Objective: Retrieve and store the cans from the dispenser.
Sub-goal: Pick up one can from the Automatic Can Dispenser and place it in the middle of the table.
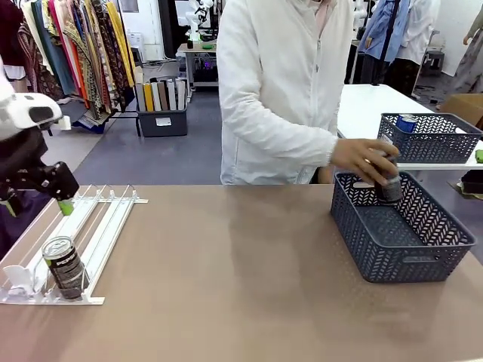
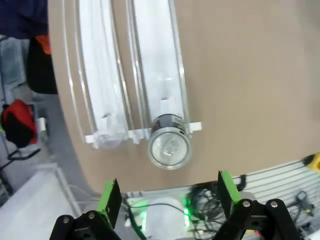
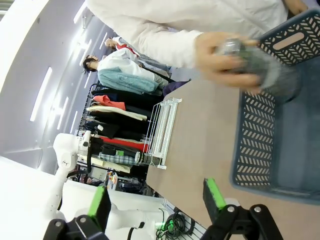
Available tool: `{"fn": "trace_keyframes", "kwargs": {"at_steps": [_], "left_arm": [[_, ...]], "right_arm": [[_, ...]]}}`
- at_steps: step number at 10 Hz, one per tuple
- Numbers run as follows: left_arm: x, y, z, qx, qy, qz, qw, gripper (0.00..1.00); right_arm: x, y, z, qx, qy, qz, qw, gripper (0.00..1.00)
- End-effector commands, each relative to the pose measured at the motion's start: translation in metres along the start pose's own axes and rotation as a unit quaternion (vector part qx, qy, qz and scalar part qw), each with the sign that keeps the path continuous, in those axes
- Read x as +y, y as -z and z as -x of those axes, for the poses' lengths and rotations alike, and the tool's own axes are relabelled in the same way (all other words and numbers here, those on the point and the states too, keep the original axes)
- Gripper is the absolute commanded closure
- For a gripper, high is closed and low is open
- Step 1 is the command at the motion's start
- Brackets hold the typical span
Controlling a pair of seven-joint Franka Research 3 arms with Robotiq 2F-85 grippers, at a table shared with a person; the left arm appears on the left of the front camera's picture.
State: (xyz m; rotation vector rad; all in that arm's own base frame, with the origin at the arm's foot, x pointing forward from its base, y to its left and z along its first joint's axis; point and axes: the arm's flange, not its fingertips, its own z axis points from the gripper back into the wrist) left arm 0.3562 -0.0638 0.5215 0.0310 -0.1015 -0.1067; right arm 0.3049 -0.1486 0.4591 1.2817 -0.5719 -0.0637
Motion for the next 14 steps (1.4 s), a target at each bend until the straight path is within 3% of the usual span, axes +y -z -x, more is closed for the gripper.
{"fn": "trace_keyframes", "kwargs": {"at_steps": [1, 5, 9, 12, 14], "left_arm": [[0.003, -0.004, 0.004, -0.004, -0.021, 0.032, 0.999, 0.0], [0.002, -0.002, 0.0, -0.001, -0.005, 0.019, 1.0, 0.0], [0.008, 0.054, 0.004, 0.054, -0.013, 0.047, 0.997, 0.0], [0.006, 0.095, -0.001, 0.078, -0.022, 0.077, 0.994, 0.0], [0.004, 0.114, -0.011, 0.08, -0.021, 0.067, 0.994, 0.0]], "right_arm": [[0.004, 0.002, -0.005, -0.01, -0.003, -0.01, 1.0, 0.0], [0.004, 0.002, -0.005, -0.01, -0.003, -0.01, 1.0, 0.0], [0.004, 0.002, -0.005, -0.01, -0.003, -0.01, 1.0, 0.0], [0.004, 0.002, -0.005, -0.01, -0.003, -0.01, 1.0, 0.0], [0.004, 0.002, -0.005, -0.01, -0.003, -0.01, 1.0, 0.0]]}}
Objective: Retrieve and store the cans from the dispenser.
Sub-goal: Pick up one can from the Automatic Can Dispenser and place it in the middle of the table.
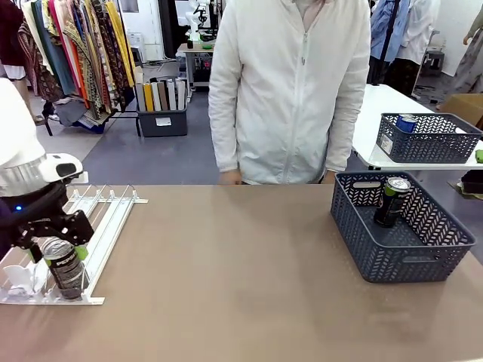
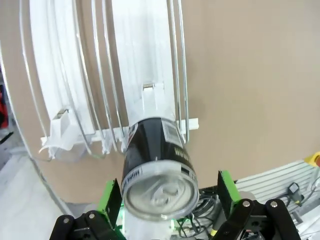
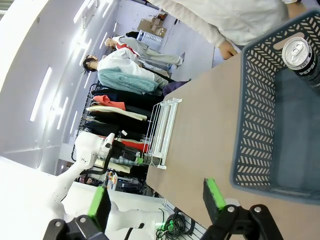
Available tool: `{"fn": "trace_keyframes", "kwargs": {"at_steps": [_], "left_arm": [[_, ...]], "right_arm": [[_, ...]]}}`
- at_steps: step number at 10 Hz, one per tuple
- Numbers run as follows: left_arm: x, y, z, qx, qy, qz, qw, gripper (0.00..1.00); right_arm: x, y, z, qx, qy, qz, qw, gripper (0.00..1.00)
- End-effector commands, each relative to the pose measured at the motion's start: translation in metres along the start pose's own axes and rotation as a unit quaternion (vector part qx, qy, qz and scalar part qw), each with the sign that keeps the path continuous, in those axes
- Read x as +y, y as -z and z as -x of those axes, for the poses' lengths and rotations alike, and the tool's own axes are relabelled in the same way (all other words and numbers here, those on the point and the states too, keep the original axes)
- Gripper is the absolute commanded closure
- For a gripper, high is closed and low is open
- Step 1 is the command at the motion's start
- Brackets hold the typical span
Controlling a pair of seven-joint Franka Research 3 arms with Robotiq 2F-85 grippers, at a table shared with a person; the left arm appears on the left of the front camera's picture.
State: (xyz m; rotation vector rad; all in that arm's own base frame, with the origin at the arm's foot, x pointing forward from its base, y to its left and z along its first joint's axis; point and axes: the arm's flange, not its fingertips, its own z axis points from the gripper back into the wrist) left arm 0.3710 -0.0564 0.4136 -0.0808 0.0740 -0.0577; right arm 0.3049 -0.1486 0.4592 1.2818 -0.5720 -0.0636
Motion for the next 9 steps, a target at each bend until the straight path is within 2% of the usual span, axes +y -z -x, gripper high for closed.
{"fn": "trace_keyframes", "kwargs": {"at_steps": [1, 6, 7, 8, 9], "left_arm": [[0.0004, 0.0068, -0.0109, 0.007, 0.009, 0.007, 1.0, 0.0], [0.0008, 0.0065, -0.0108, 0.017, 0.001, 0.004, 1.0, 0.0], [-0.0002, 0.0065, -0.0114, 0.015, -0.002, -0.001, 1.0, 0.45], [-0.0005, 0.0066, -0.0119, 0.015, -0.001, -0.003, 1.0, 1.0], [0.0011, 0.005, -0.0101, 0.014, -0.004, -0.005, 1.0, 1.0]], "right_arm": [[0.0036, 0.0022, -0.0047, -0.01, -0.003, -0.01, 1.0, 0.0], [0.0036, 0.0022, -0.0047, -0.01, -0.003, -0.01, 1.0, 0.0], [0.0036, 0.0022, -0.0047, -0.01, -0.003, -0.01, 1.0, 0.0], [0.0036, 0.0022, -0.0047, -0.01, -0.003, -0.01, 1.0, 0.0], [0.0036, 0.0022, -0.0047, -0.01, -0.003, -0.01, 1.0, 0.0]]}}
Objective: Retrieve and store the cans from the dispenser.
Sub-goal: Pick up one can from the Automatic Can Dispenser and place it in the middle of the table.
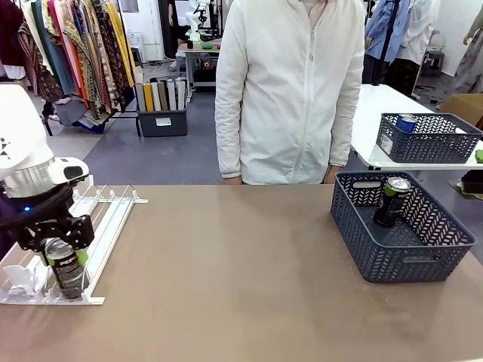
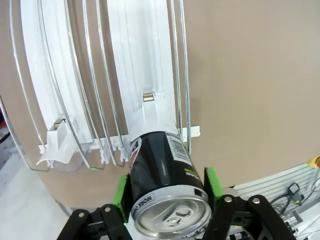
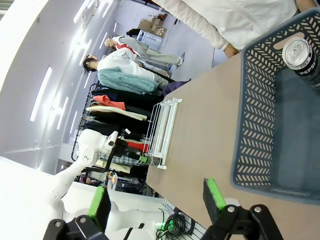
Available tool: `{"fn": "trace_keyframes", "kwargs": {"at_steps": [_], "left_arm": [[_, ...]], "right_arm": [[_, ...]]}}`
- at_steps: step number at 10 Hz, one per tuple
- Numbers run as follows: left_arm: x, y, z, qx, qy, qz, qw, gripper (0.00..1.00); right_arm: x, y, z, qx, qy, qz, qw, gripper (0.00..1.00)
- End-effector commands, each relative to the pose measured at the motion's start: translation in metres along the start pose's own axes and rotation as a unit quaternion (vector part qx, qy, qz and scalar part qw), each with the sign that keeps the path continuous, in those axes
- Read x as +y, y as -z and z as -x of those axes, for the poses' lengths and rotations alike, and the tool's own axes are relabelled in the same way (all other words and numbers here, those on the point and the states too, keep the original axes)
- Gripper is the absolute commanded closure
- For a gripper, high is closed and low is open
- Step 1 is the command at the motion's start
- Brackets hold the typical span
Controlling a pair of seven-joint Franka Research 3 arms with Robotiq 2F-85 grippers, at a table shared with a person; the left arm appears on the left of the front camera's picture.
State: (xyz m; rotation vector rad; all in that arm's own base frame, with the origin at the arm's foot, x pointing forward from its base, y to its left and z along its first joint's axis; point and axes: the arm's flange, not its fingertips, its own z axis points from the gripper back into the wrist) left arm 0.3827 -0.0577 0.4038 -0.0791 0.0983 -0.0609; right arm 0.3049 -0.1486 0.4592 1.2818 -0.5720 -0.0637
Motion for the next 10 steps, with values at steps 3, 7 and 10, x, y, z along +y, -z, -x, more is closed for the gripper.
{"fn": "trace_keyframes", "kwargs": {"at_steps": [3, 7, 10], "left_arm": [[0.004, -0.006, 0.003, 0.009, -0.015, -0.008, 1.0, 1.0], [0.005, -0.065, 0.021, -0.041, -0.011, -0.042, 0.998, 1.0], [-0.014, -0.144, 0.07, -0.092, 0.085, 0.017, 0.992, 1.0]], "right_arm": [[0.004, 0.002, -0.005, -0.01, -0.003, -0.01, 1.0, 0.0], [0.004, 0.002, -0.005, -0.01, -0.003, -0.01, 1.0, 0.0], [0.004, 0.002, -0.005, -0.01, -0.003, -0.01, 1.0, 0.0]]}}
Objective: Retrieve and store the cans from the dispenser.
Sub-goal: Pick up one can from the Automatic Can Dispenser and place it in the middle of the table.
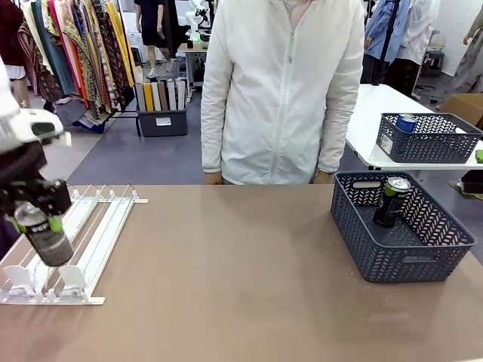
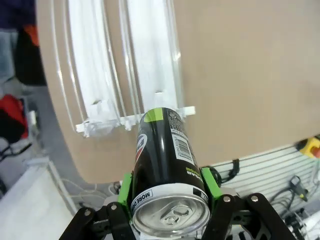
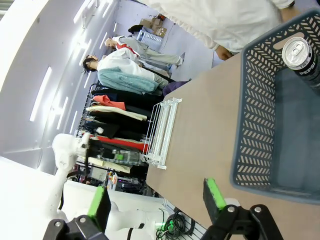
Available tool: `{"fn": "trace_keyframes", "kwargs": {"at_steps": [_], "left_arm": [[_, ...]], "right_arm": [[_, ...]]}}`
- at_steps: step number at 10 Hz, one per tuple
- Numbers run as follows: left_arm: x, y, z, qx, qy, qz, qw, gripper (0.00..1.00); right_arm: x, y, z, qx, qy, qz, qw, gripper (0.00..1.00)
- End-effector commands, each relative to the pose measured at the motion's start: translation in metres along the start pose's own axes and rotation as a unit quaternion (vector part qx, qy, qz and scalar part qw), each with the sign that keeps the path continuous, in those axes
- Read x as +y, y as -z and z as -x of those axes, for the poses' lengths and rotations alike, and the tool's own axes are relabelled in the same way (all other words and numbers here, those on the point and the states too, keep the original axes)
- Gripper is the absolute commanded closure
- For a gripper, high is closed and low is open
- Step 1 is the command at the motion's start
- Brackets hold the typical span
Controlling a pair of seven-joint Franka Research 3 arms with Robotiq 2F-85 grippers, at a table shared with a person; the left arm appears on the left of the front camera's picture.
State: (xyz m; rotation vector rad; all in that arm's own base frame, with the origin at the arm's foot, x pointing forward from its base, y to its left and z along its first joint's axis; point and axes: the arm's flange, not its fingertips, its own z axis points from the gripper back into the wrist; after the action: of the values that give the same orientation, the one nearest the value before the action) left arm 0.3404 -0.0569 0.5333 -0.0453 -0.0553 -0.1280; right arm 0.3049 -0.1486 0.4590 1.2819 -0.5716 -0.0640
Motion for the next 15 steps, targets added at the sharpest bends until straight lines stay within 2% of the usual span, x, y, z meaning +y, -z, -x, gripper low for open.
{"fn": "trace_keyframes", "kwargs": {"at_steps": [1, 3, 4, 5, 6, 12, 13, 15], "left_arm": [[-0.001, -0.045, 0.031, -0.067, 0.056, 0.063, 0.994, 1.0], [0.013, -0.063, 0.054, -0.126, 0.049, 0.096, 0.986, 1.0], [0.025, -0.063, 0.058, -0.139, 0.027, 0.122, 0.982, 1.0], [0.036, -0.056, 0.059, -0.121, 0.016, 0.152, 0.981, 1.0], [0.01, -0.078, 0.058, -0.12, 0.034, 0.088, 0.988, 1.0], [0.002, -0.07, 0.052, -0.119, 0.048, 0.085, 0.988, 1.0], [-0.013, -0.075, 0.038, -0.115, 0.075, 0.074, 0.988, 1.0], [-0.077, -0.077, -0.016, -0.098, 0.119, 0.038, 0.987, 1.0]], "right_arm": [[0.004, 0.002, -0.005, -0.01, -0.003, -0.01, 1.0, 0.0], [0.004, 0.002, -0.005, -0.01, -0.003, -0.01, 1.0, 0.0], [0.004, 0.002, -0.005, -0.01, -0.003, -0.01, 1.0, 0.0], [0.004, 0.002, -0.005, -0.01, -0.003, -0.01, 1.0, 0.0], [0.004, 0.002, -0.005, -0.01, -0.003, -0.01, 1.0, 0.0], [0.004, 0.002, -0.005, -0.01, -0.003, -0.01, 1.0, 0.0], [0.004, 0.002, -0.005, -0.01, -0.003, -0.01, 1.0, 0.0], [0.004, 0.002, -0.005, -0.01, -0.003, -0.01, 1.0, 0.0]]}}
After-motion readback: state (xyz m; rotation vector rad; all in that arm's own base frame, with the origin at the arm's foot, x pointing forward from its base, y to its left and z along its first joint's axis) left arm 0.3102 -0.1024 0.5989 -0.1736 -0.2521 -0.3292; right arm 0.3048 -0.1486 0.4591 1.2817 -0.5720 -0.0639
